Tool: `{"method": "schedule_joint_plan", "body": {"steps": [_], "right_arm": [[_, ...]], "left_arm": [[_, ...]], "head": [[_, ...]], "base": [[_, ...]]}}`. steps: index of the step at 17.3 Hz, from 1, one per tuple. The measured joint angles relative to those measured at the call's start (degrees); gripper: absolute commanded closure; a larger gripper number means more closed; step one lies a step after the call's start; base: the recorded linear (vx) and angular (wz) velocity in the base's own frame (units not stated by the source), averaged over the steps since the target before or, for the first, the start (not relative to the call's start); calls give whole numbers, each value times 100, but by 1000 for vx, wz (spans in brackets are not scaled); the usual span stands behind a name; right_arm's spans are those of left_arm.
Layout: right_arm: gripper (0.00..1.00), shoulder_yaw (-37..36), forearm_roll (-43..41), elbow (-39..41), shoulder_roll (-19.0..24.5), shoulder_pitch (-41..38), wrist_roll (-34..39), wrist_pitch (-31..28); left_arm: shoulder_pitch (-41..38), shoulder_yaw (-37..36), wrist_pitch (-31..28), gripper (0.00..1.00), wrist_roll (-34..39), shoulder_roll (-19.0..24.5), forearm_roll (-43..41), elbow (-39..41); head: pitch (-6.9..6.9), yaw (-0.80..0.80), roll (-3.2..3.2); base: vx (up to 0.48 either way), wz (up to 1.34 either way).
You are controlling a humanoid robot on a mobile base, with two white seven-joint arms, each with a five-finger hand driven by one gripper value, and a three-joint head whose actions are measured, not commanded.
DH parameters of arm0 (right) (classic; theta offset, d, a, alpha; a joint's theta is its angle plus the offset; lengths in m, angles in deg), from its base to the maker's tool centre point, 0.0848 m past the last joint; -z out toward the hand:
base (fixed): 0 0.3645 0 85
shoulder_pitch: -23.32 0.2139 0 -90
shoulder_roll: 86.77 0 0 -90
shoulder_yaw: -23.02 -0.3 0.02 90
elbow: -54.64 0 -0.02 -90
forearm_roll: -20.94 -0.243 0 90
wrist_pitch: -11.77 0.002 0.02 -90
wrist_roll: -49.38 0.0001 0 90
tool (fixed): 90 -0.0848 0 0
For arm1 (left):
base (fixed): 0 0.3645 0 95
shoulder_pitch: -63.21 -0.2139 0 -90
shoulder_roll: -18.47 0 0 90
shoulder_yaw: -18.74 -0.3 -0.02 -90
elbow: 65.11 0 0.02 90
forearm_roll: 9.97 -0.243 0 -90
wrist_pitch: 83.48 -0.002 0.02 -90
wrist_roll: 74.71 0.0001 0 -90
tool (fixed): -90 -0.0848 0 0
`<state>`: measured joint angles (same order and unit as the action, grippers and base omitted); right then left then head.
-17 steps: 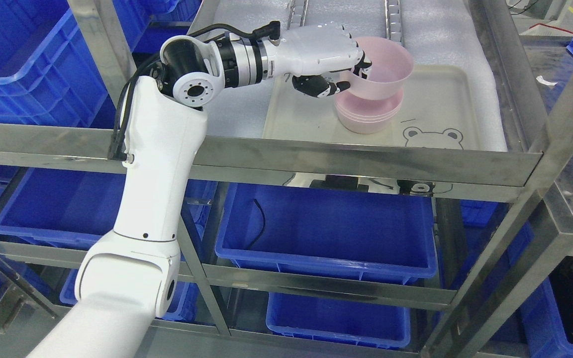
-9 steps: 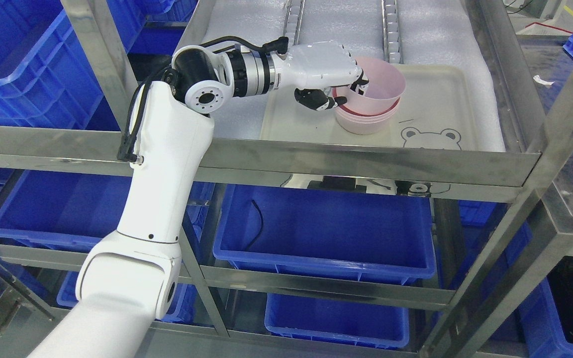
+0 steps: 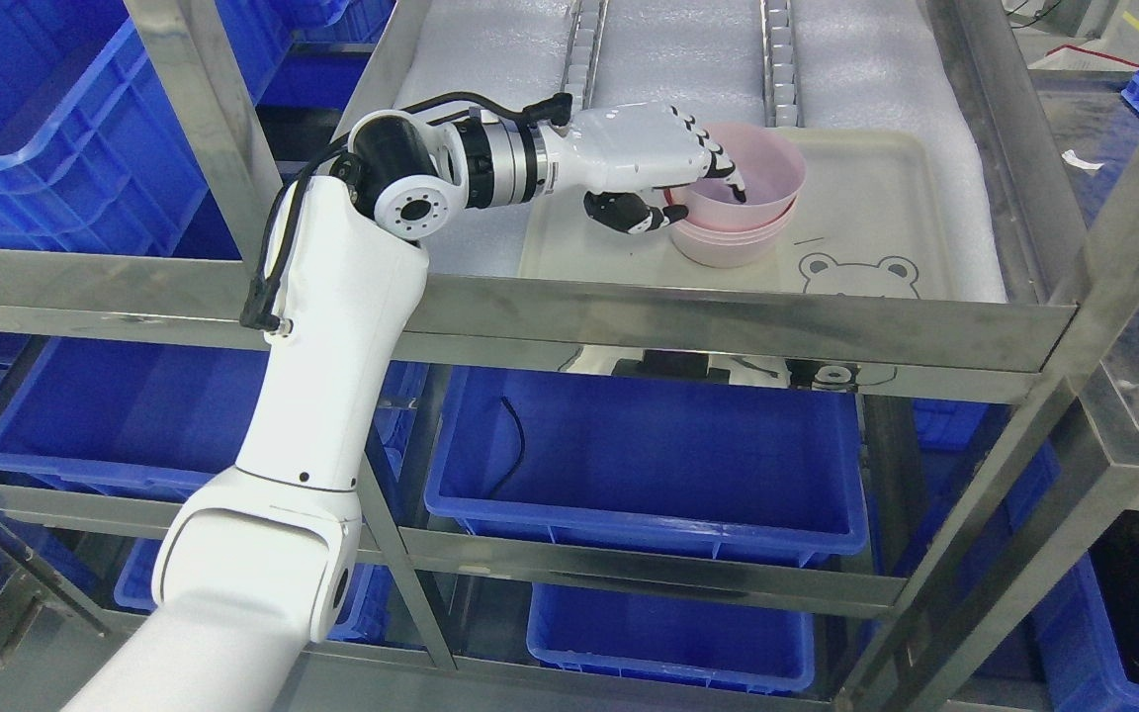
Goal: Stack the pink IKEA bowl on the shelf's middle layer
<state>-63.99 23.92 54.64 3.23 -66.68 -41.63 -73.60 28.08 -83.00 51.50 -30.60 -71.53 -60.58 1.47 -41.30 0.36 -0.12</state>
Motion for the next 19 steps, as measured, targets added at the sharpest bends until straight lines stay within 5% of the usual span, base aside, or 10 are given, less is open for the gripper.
{"method": "schedule_joint_plan", "body": {"steps": [10,19], "right_arm": [[0,0,1,0,0,0,0,0],[0,0,1,0,0,-1,0,0]], "left_arm": [[-264,84,0,1,762,1,1446,545],[-2264,-1174,0,0,1264,1,2191,1145]], "head": [[0,0,0],[0,0,0]], "base": [[-10,-11],[-46,-118]]}}
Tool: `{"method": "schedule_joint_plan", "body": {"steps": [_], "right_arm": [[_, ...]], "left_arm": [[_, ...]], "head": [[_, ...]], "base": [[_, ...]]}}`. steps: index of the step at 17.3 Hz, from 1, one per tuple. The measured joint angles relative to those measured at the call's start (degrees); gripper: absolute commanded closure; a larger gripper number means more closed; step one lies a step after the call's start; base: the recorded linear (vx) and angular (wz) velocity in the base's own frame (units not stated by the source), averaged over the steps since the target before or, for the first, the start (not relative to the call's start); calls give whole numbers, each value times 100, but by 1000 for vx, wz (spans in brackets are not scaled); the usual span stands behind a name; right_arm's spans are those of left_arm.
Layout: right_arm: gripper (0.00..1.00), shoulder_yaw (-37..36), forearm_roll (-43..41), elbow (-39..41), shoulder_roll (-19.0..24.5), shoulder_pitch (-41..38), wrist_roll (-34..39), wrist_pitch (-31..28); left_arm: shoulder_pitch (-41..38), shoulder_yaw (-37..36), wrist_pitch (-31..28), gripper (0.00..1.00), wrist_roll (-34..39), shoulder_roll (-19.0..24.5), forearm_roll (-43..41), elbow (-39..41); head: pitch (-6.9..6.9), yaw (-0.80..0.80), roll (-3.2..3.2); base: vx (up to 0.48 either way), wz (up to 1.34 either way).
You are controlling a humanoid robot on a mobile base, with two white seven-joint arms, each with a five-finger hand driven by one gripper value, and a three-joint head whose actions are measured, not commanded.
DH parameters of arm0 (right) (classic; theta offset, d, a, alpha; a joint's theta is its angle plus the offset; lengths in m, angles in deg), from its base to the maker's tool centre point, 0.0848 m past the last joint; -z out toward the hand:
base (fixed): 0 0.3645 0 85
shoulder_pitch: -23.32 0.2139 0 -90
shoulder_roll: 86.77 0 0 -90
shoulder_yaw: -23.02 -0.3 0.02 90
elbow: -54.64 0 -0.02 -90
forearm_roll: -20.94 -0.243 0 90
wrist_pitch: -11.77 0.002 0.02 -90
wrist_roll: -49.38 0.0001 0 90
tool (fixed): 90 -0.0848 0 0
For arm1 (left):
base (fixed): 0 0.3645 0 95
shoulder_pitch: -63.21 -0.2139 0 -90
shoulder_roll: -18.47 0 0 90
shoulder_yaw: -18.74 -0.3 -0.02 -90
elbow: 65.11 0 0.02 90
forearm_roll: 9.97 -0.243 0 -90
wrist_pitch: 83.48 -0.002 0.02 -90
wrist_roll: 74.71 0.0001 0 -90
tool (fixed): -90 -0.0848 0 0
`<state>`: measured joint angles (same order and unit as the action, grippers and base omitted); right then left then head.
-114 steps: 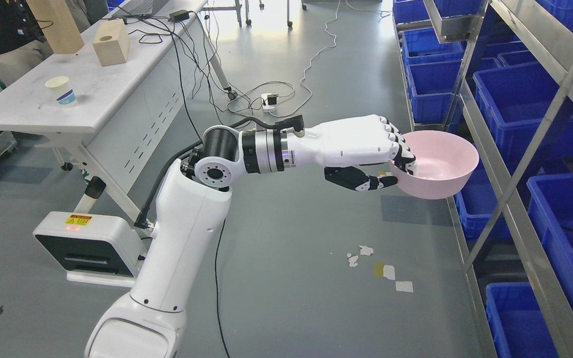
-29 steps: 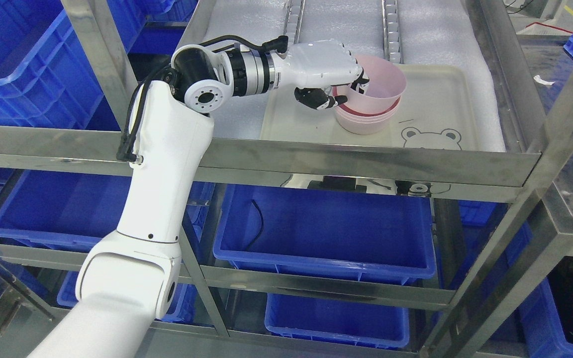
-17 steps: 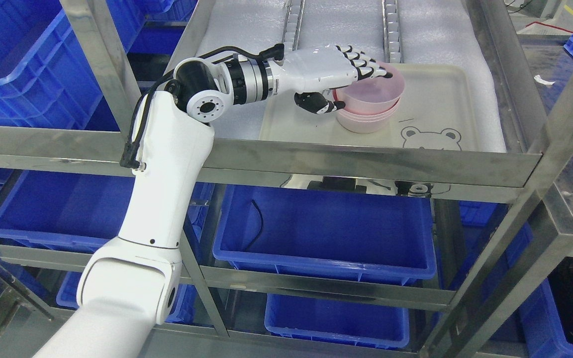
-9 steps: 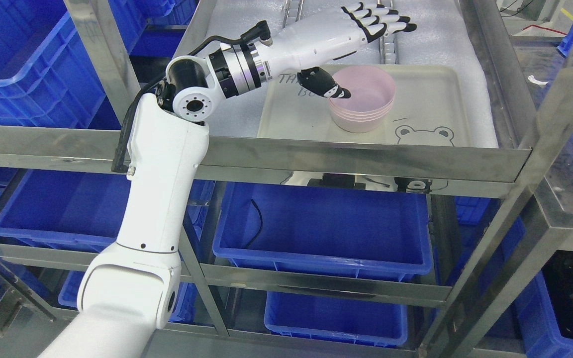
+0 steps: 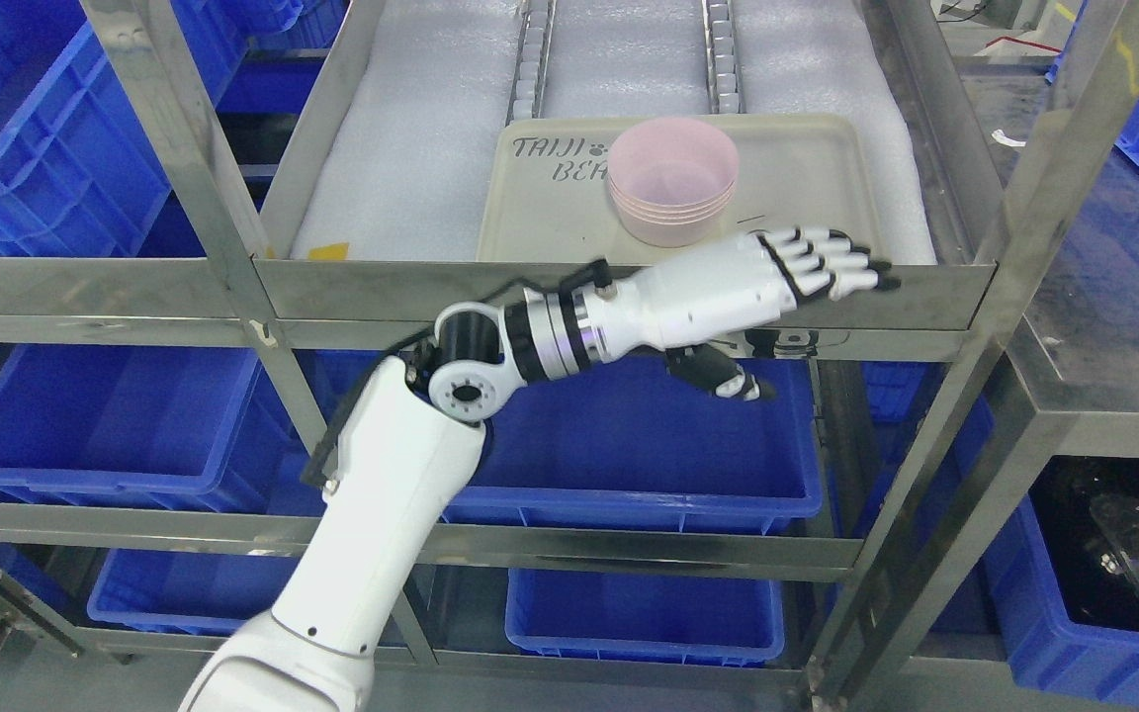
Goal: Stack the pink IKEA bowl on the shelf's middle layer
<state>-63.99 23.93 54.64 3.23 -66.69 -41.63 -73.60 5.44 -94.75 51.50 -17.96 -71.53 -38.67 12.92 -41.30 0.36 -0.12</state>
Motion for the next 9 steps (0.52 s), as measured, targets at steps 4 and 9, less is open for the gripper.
{"method": "schedule_joint_plan", "body": {"steps": [4,9], "right_arm": [[0,0,0,0,0,0,0,0],[0,0,0,0,0,1,0,0]], "left_arm": [[-1585,-147,0,2,11,0,193,116],[-3122,113,3,0,590,0,935,33]], "head": [[0,0,0],[0,0,0]], "base": [[-3,-30],[6,23]]}}
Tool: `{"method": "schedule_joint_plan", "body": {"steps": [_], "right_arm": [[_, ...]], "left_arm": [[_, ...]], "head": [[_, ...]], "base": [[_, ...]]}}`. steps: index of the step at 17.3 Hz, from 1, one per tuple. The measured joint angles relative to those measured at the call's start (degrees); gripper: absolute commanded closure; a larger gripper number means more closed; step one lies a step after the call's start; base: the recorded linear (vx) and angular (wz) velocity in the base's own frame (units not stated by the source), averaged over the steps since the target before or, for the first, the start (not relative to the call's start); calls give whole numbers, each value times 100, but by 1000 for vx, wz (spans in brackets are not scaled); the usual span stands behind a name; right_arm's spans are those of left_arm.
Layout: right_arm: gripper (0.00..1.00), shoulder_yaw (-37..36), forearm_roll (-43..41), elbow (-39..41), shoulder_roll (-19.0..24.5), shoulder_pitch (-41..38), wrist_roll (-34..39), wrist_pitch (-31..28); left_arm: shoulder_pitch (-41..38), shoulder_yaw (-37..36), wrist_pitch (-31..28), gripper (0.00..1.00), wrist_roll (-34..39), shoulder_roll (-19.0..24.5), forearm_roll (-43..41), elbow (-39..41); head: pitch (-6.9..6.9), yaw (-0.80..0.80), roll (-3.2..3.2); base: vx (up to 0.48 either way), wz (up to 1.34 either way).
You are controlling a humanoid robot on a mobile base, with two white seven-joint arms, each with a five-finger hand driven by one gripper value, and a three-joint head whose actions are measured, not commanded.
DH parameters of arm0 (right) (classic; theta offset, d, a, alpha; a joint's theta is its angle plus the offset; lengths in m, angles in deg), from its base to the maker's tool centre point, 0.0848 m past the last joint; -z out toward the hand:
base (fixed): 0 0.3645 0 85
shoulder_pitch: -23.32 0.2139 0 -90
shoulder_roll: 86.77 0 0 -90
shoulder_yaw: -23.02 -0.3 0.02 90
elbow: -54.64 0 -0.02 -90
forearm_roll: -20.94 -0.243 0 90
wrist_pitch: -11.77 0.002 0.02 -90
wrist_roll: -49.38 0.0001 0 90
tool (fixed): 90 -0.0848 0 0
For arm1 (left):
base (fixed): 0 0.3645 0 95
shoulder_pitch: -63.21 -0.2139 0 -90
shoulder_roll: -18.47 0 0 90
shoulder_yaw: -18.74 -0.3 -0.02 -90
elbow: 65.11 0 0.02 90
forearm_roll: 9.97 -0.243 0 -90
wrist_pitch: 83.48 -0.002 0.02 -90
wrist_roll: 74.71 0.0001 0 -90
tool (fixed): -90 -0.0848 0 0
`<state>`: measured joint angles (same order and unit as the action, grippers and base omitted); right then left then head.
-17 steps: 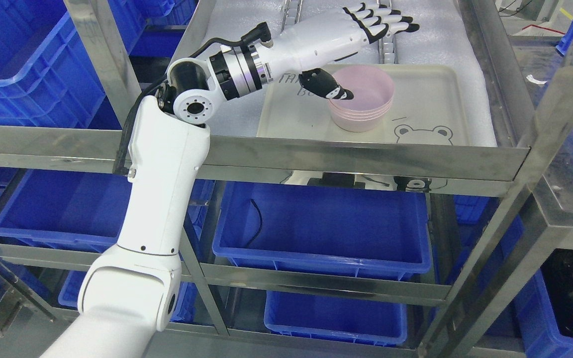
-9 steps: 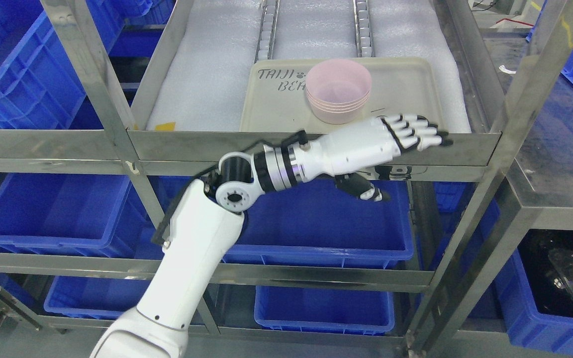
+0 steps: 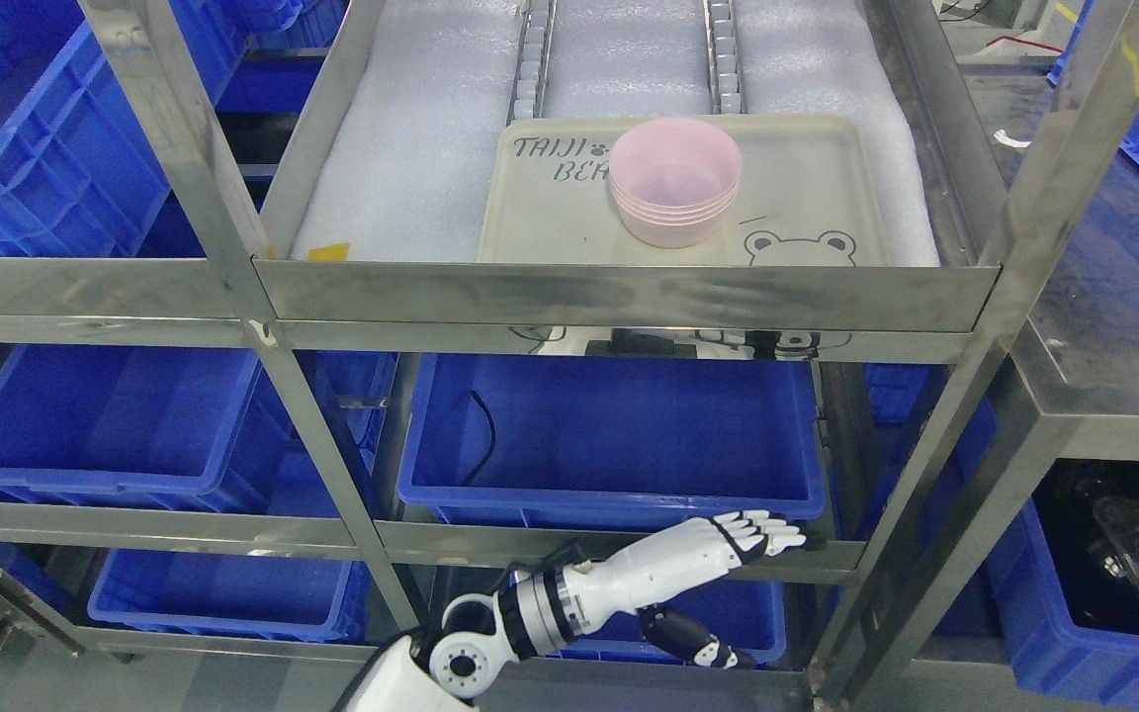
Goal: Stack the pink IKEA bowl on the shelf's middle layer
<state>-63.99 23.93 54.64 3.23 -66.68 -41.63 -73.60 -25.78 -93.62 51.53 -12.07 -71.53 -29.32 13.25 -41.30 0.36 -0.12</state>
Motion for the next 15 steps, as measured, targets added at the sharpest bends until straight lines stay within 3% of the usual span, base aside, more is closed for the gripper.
{"method": "schedule_joint_plan", "body": {"steps": [2,7,10,15], "right_arm": [[0,0,0,0,0,0,0,0],[0,0,0,0,0,-1,1,0],[0,0,0,0,0,0,1,0],[0,0,0,0,0,0,27,0]], "left_arm": [[-319,142,-84,0,714,0,464,25],[-748,534,-1857,0,2504,-1,1460,284],[-853,759,-2562,0,2751,-1,1946,544],[-1097,993,-2707,0,2836,-1,2353,870]], "head": [[0,0,0],[0,0,0],[0,0,0],[0,0,0]], "base": [[0,0],[0,0],[0,8],[1,2]]}}
